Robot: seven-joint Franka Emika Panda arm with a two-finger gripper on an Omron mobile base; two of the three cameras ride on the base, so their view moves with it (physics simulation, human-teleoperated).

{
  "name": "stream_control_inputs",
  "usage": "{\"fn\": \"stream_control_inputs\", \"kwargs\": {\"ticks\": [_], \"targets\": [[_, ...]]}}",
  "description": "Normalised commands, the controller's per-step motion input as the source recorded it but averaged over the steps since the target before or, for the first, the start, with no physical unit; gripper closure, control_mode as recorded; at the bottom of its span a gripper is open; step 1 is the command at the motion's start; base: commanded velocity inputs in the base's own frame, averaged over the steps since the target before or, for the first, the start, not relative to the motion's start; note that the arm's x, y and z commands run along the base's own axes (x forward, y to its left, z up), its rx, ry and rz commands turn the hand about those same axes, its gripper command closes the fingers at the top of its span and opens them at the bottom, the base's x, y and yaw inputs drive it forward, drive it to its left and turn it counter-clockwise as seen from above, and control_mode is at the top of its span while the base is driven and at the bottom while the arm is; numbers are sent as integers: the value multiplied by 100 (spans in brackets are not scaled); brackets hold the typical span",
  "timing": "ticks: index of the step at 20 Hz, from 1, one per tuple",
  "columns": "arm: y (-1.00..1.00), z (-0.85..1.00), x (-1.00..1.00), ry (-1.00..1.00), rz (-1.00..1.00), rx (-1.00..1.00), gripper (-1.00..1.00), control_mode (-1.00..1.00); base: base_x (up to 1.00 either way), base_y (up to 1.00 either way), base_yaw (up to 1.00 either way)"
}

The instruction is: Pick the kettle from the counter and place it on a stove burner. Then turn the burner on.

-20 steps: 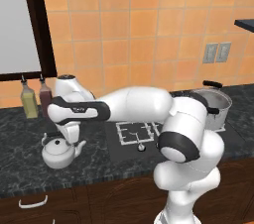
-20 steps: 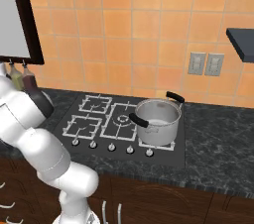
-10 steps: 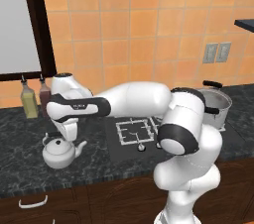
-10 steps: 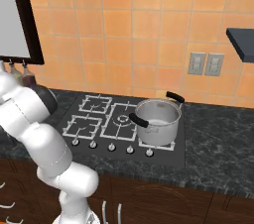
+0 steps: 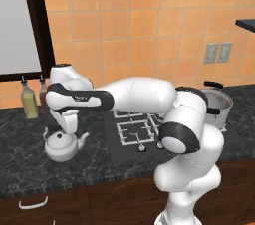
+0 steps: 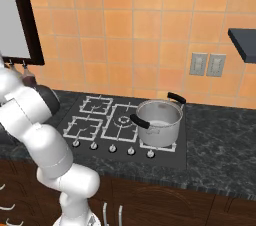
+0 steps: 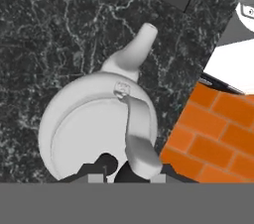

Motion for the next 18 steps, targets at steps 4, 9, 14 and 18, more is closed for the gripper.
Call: {"fn": "stream_control_inputs", "kwargs": {"ticks": [4, 9, 14, 18], "targets": [[-44, 49, -7, 0, 14, -2, 100, -100, 0, 0, 0], [-65, 13, 0, 0, 19, -3, 100, -100, 0, 0, 0], [-91, 0, 0, -8, 18, 0, 100, -100, 0, 0, 0], [-96, 0, 0, -10, 16, 0, 100, -100, 0, 0, 0]]}}
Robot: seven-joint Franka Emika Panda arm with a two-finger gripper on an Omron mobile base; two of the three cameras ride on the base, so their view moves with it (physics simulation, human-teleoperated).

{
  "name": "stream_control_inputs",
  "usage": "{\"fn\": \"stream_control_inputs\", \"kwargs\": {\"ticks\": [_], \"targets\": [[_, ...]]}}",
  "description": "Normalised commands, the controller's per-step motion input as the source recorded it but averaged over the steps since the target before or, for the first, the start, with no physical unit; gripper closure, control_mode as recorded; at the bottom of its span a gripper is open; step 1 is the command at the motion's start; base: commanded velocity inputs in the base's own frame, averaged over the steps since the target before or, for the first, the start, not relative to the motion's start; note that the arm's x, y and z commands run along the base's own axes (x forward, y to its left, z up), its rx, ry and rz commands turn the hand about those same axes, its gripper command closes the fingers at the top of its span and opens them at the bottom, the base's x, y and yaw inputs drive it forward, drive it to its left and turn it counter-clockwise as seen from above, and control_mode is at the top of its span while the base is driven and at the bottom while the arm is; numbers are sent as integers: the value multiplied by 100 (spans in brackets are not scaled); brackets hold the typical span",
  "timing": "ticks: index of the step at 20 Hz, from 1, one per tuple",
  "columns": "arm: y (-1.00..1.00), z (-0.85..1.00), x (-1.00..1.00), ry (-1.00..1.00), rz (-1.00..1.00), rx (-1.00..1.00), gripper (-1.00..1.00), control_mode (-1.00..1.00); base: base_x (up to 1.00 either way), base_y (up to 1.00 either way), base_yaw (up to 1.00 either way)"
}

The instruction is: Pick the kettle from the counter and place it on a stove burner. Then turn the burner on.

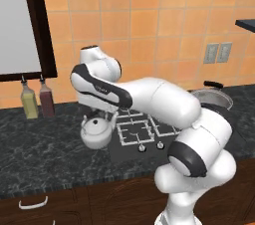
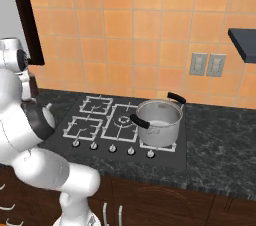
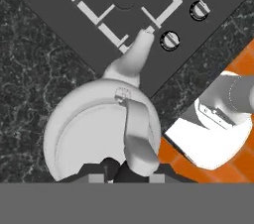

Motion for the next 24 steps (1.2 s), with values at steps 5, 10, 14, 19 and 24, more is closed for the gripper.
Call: {"fn": "stream_control_inputs", "kwargs": {"ticks": [5, 10, 14, 19, 24], "targets": [[-66, 0, 9, -3, 9, 0, 100, -100, 0, 0, 0], [-69, 3, 27, 0, 5, 0, 100, -100, 0, 0, 0], [-67, 33, 50, 0, 7, -5, 100, -100, 0, 0, 0], [-49, 41, 47, 1, 10, -9, 100, -100, 0, 0, 0], [-33, -4, 69, 3, 11, -5, 100, -100, 0, 0, 0]]}}
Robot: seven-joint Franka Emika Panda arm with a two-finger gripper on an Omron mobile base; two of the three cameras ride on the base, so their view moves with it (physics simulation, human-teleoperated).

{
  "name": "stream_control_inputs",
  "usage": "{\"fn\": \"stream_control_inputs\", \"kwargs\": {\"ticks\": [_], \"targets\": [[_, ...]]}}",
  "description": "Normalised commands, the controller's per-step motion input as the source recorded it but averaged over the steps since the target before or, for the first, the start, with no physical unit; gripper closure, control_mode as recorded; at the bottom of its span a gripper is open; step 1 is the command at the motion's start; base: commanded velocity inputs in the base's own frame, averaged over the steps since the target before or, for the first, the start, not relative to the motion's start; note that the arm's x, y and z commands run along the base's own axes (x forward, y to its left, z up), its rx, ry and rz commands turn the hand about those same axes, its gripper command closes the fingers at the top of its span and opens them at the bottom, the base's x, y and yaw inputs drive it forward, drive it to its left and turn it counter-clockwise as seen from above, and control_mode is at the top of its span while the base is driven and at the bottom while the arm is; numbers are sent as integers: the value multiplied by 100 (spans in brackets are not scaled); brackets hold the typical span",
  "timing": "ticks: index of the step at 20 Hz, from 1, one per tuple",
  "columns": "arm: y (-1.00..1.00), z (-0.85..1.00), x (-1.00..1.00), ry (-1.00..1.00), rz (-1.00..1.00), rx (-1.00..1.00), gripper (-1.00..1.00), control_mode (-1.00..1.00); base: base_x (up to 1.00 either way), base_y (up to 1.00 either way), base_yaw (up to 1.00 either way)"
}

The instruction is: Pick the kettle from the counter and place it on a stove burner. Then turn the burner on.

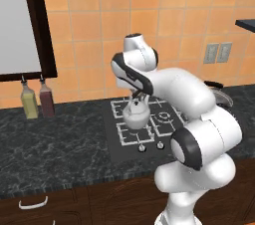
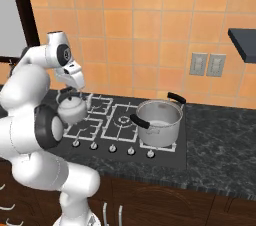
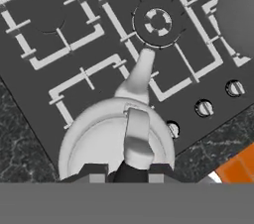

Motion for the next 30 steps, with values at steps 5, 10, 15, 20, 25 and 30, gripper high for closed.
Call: {"fn": "stream_control_inputs", "kwargs": {"ticks": [5, 10, 15, 20, 25, 30], "targets": [[-17, -11, 66, 0, 5, 0, 100, -100, 0, 0, 0], [-9, -10, 60, 0, 6, 5, 100, -100, 0, 0, 0], [-5, -11, 59, 10, 11, 0, 100, -100, 0, 0, 0], [-7, -2, 22, 3, 11, 0, 100, -100, 0, 0, 0], [0, 0, 16, 0, 6, 0, 100, -100, 0, 0, 0], [0, 0, 7, -2, 0, 0, 100, -100, 0, 0, 0]]}}
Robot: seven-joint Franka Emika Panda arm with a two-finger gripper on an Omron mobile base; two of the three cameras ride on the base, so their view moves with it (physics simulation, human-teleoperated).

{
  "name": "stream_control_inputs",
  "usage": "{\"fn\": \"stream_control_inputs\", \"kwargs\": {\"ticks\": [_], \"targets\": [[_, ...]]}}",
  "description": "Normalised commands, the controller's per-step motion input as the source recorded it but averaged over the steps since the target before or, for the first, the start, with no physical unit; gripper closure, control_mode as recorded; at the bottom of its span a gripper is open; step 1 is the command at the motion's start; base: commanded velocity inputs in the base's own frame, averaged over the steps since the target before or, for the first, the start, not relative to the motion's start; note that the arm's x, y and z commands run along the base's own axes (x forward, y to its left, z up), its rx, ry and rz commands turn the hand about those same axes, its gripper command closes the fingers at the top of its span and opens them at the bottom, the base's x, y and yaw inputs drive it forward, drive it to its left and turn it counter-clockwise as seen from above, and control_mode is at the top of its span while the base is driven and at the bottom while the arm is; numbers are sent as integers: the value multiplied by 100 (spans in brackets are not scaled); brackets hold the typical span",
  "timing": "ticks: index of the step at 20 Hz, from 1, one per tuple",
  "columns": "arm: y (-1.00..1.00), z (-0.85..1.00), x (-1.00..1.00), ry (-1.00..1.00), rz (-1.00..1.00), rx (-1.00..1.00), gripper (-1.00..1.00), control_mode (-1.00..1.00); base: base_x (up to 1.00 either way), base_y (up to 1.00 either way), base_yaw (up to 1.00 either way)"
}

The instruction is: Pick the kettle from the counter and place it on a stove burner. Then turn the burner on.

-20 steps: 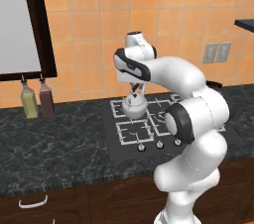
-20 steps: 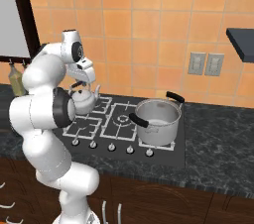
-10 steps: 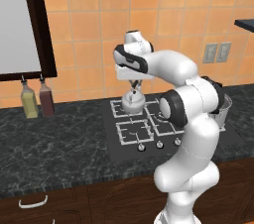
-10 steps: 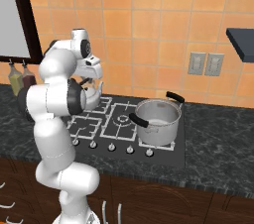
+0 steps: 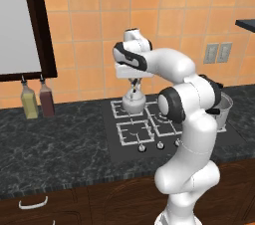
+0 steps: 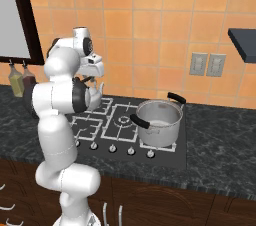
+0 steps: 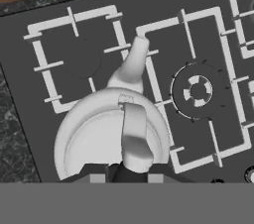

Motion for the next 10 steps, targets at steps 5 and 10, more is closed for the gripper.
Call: {"fn": "stream_control_inputs", "kwargs": {"ticks": [5, 10], "targets": [[0, -20, 21, -18, 1, 2, 100, -100, 0, 0, 0], [-3, -21, 59, -3, 8, 5, 100, -100, 0, 0, 0]]}}
